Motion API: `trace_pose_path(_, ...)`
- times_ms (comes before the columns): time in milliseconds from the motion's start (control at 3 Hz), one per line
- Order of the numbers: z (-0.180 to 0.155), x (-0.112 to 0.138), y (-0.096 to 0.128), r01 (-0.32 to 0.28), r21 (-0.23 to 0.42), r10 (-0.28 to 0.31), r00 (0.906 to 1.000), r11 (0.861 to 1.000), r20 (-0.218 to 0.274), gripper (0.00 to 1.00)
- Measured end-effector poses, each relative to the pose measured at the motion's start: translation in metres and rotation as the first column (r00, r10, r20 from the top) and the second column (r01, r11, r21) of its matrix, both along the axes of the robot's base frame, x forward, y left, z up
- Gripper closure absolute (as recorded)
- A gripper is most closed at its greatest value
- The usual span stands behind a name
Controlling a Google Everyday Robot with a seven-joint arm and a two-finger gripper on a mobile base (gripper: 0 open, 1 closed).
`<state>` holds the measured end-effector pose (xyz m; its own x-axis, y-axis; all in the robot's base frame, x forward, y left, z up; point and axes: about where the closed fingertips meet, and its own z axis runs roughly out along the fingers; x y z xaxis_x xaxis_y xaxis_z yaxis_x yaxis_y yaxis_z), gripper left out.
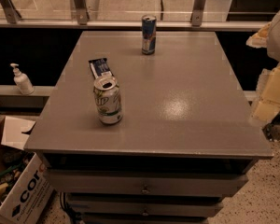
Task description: Move 7up can near redbull can
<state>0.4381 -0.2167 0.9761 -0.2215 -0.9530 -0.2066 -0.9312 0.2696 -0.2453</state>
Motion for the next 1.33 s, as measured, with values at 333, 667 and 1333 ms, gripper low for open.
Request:
trace_pose_path(333,0.000,0.000,0.000,0.000,0.000,0.000,1.0000,1.000,0.000,0.00)
trace_pose_path(667,-0.010,-0.008,0.010,-0.007,0.065,0.008,0.9998,0.998,-0.021,0.00)
trace_pose_path(1333,-0.048,-0.021,0.051,-0.023,0.253,0.036,0.9982,0.967,-0.048,0.00)
